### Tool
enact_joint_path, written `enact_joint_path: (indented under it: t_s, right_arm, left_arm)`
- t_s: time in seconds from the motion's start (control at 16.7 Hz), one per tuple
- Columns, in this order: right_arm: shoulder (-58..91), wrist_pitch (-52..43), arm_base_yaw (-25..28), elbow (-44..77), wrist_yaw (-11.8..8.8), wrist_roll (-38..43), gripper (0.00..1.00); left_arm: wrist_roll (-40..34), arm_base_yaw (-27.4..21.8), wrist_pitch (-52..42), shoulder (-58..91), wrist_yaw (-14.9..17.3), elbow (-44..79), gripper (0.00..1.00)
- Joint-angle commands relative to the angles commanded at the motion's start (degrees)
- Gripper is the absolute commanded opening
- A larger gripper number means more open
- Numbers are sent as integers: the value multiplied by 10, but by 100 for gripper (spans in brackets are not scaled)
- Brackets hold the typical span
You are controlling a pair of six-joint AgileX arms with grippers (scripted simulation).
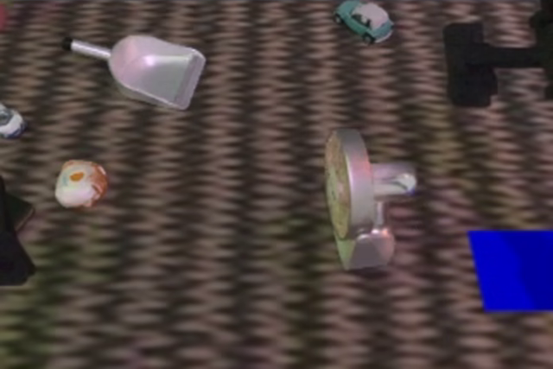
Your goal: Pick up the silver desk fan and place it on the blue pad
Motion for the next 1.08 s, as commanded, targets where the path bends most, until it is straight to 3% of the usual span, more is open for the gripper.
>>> enact_joint_path:
  t_s: [0.3, 0.54, 1.08]
  right_arm:
    - [273, -172, 73, 263, 0, 60, 100]
    - [404, -259, 110, 400, -1, 91, 100]
    - [440, -283, 120, 438, -2, 101, 100]
  left_arm:
    - [0, 0, 0, 0, 0, 0, 100]
    - [0, 0, 0, 0, 0, 0, 100]
    - [0, 0, 0, 0, 0, 0, 100]
